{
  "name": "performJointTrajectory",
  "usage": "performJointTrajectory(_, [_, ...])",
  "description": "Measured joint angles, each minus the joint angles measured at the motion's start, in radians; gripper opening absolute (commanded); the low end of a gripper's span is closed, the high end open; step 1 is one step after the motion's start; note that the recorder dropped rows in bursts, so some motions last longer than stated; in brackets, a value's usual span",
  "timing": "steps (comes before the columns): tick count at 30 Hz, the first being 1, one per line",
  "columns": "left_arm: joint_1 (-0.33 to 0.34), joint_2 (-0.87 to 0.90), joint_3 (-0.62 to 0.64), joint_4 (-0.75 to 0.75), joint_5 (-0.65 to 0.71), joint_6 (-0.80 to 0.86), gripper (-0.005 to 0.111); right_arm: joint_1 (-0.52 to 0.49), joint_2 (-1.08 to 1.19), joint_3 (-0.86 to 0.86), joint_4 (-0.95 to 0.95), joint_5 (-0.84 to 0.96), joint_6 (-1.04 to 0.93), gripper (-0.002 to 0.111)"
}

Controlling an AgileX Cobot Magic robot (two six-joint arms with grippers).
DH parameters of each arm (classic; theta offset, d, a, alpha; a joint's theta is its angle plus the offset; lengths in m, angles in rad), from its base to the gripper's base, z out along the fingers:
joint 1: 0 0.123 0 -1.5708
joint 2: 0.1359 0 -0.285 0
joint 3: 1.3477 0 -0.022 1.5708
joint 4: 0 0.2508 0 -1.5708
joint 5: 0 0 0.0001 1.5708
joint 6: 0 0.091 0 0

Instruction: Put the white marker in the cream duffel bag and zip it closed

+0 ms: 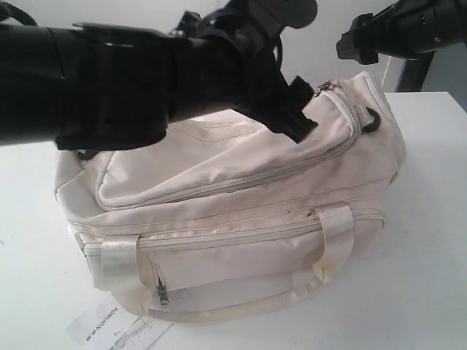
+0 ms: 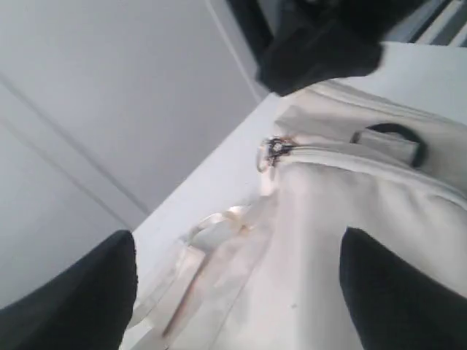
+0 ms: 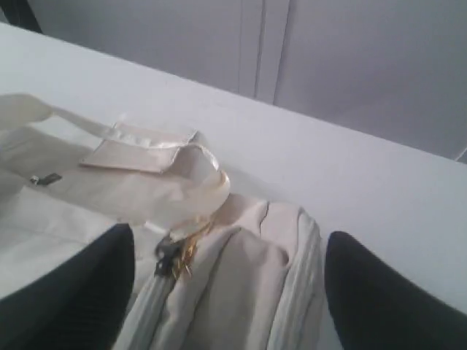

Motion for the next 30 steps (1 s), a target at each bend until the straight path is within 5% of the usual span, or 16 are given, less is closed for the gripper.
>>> performJointTrajectory(5, [0.0,-0.029,0.031,0.0,-0.254,0.0,0.032,0.0,-0.049,-0.002,-0.215,0.219,0.157,0.046])
performJointTrajectory(10, [0.005,-0.03,0.1,0.032,-0.393,0.0,0.0,0.0,-0.068,-0.002,-0.342,0.325,0.232,0.013])
performJointTrajectory(12, [0.023,-0.036,0.122,0.066,-0.434,0.0,0.0,0.0,-0.087,-0.002,-0.385,0.349,0.241,0.0])
performJointTrajectory(16, [0.116,-0.083,0.145,0.098,-0.423,0.0,0.0,-0.007,-0.113,-0.002,-0.465,0.382,0.243,0.0])
performJointTrajectory(26, [0.516,-0.214,0.147,0.009,-0.157,0.0,0.0,-0.13,-0.108,-0.002,-0.506,0.427,0.27,0.0])
performJointTrajectory(30, [0.622,-0.254,0.168,0.0,-0.087,0.0,0.0,-0.163,-0.108,-0.002,-0.506,0.403,0.3,0.0])
